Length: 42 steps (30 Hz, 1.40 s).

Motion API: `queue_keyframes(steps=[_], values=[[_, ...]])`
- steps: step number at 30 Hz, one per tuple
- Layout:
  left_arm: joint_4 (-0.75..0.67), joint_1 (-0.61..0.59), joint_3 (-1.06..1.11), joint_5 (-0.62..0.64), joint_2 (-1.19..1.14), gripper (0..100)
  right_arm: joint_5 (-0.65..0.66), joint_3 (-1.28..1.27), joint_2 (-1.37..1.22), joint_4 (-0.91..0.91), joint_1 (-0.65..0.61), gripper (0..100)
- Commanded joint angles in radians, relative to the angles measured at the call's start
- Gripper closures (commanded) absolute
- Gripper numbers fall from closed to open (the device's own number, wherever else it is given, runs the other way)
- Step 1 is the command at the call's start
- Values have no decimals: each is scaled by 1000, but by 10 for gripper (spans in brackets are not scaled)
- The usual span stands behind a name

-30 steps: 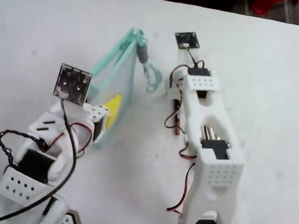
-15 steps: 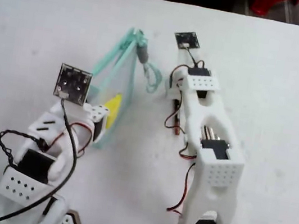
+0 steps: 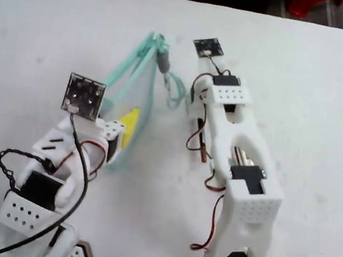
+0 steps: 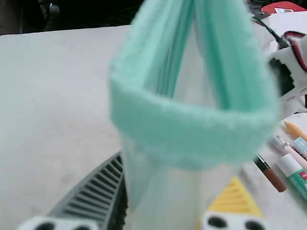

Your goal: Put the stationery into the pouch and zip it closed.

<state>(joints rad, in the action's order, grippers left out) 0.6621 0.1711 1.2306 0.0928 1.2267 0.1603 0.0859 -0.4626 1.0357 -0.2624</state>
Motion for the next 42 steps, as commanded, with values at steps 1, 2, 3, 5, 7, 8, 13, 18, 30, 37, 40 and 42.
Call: queue_keyframes(steps=[1,2,3,5,7,8,13,18,30,37,40,42], values=[[-31,4,-3,-9,-4,805,-6,-38,139,7,-10,981],[-31,4,-3,-9,-4,805,-6,-58,168,4,-16,981],[-32,4,-3,-9,-4,805,-6,-86,202,-5,-22,981],[-32,4,-3,-9,-4,805,-6,-163,274,-42,-41,981],[-32,4,-3,-9,-4,805,-5,-267,354,-114,-65,981],[-32,4,-3,-9,-4,805,0,-324,397,-157,-76,981],[-32,4,-3,-9,-4,805,2,-598,630,-377,-93,982],[-32,4,-3,-9,-4,805,2,-760,777,-507,-76,982],[-32,4,-3,-11,-4,805,-6,-786,862,-487,-73,982],[-32,4,-3,-11,-4,805,2,-1002,1241,-547,-76,982],[-32,4,-3,-11,-4,805,2,-1111,1394,-607,-76,982],[-32,4,-3,-11,-4,805,2,-1175,1474,-647,-77,982]])
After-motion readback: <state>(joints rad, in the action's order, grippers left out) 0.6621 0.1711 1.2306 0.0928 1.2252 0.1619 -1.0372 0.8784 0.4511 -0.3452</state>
